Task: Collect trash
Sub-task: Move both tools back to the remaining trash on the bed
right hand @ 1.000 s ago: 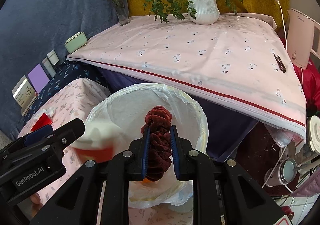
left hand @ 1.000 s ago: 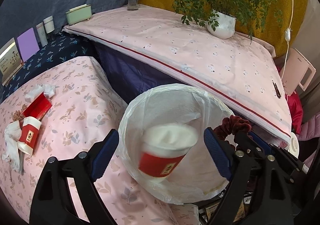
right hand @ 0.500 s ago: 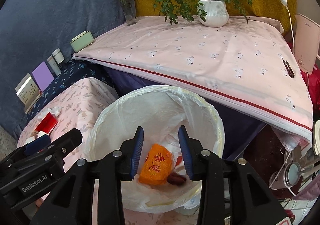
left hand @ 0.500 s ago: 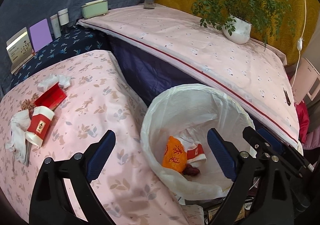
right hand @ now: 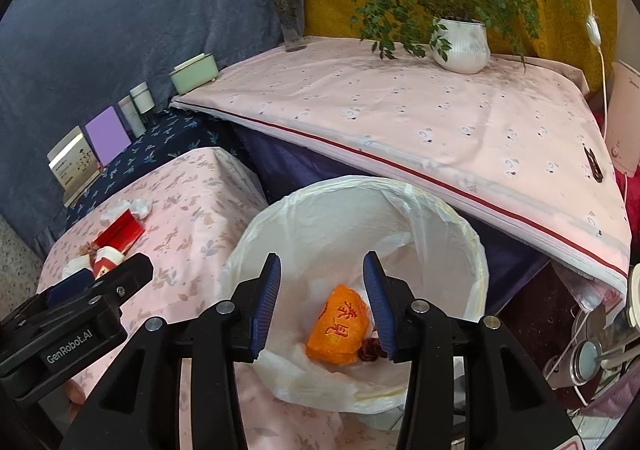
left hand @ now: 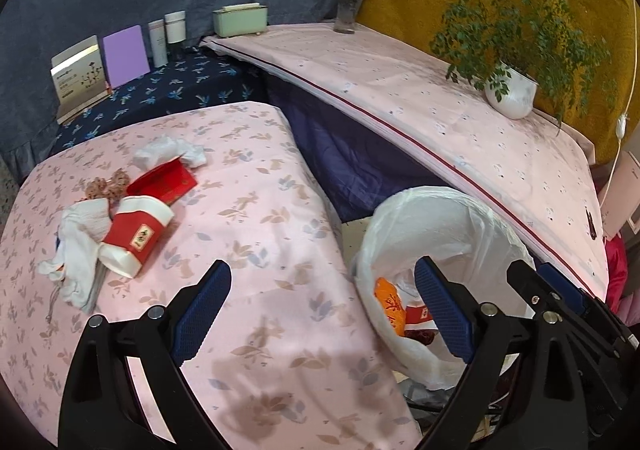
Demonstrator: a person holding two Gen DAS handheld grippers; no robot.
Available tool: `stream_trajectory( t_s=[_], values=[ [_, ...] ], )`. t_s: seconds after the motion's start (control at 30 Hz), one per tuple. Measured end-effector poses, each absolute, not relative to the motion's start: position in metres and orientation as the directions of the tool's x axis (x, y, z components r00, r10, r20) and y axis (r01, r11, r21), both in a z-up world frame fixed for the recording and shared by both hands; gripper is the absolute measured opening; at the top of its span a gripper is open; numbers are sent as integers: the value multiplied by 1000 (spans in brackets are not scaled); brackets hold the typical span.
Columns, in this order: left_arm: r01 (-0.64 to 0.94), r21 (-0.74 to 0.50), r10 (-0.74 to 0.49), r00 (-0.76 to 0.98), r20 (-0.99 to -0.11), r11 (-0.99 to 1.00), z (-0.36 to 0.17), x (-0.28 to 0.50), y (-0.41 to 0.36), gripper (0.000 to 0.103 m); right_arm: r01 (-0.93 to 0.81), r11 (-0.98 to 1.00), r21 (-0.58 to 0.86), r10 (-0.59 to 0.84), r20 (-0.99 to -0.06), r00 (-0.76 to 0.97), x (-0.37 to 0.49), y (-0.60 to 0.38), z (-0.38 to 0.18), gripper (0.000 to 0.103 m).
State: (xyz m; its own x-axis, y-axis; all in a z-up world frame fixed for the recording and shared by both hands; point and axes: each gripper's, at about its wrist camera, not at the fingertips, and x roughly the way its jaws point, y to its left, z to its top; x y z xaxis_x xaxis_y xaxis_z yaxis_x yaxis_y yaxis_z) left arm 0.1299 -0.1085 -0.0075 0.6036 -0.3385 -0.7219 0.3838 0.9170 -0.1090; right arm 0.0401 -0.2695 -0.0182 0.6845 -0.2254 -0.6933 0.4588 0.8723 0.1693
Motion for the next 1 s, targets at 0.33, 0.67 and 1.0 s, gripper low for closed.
stream_trajectory(
  t_s=[0.33, 0.67, 1.0],
  values=[
    [302, -113, -290, 646, -706, 947, 2, 131, -56, 89, 389, 910, 146, -195, -677, 709, 51, -225, -5, 48],
    [208, -99, -218, 689, -691, 973, 7, 129, -3, 89, 307, 944, 120, -151, -671, 725, 63, -178, 4, 50],
    [88, -112, -142, 698, -702, 990, -1, 137, 62, 89, 217, 971, 100, -93, -679, 728, 81, -125, 4, 54]
  ],
)
